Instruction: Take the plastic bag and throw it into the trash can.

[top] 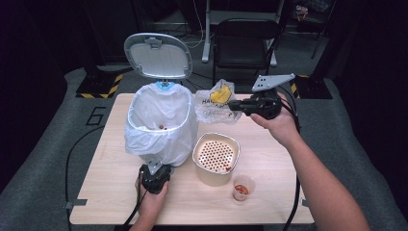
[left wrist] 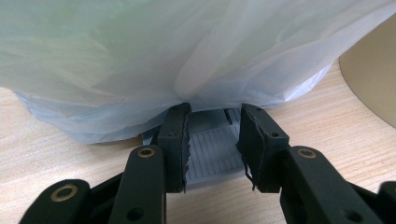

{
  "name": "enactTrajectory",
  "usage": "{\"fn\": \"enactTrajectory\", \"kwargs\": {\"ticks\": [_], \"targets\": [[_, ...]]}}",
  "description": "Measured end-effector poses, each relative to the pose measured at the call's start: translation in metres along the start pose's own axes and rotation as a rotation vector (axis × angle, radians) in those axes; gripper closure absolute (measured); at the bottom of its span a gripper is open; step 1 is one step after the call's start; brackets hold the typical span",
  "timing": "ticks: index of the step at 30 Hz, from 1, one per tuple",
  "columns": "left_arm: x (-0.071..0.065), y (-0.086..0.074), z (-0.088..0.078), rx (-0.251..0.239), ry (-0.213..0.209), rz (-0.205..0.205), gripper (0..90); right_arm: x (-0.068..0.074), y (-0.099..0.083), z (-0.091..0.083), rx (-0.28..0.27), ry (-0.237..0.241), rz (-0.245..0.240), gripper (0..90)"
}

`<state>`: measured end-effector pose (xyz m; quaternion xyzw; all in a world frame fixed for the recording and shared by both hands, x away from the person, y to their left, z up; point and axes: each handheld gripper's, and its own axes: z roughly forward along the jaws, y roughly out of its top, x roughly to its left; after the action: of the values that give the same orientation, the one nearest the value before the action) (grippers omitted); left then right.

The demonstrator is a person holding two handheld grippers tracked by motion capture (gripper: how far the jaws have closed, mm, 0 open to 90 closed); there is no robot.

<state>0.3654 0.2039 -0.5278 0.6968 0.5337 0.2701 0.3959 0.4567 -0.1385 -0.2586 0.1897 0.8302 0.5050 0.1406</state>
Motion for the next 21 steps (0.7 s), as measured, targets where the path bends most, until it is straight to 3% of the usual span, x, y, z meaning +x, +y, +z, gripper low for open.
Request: {"fn": "enactTrajectory", "kwargs": {"ticks": [10, 11, 14, 15, 16, 18, 21], "targets": [[0.000, 0.000, 0.000, 0.002, -0.001, -0.001, 63.1, 0.010, 0.018, 0.001, -0.012, 0.026, -0.036, 88.4], [0.002, 0.000, -0.001, 0.024, 0.002, 0.025, 63.1, 0.011, 0.019, 0.002, -0.010, 0.028, -0.036, 88.4], [0.002, 0.000, -0.001, 0.024, 0.001, 0.025, 63.2, 0.012, 0.022, 0.003, -0.017, 0.035, -0.040, 88.4], [0.000, 0.000, 0.000, 0.007, -0.002, 0.004, 63.1, 0.013, 0.024, 0.004, -0.018, 0.037, -0.043, 88.4], [0.002, 0.000, -0.001, 0.023, 0.000, 0.024, 63.1, 0.014, 0.025, 0.005, -0.021, 0.040, -0.044, 88.4], [0.000, 0.000, 0.000, 0.004, 0.000, -0.006, 63.2, 0.015, 0.028, 0.006, -0.024, 0.046, -0.045, 88.4], [0.000, 0.000, 0.000, -0.001, 0.001, -0.006, 63.1, 0.017, 0.033, 0.010, -0.032, 0.055, -0.053, 88.4]]}}
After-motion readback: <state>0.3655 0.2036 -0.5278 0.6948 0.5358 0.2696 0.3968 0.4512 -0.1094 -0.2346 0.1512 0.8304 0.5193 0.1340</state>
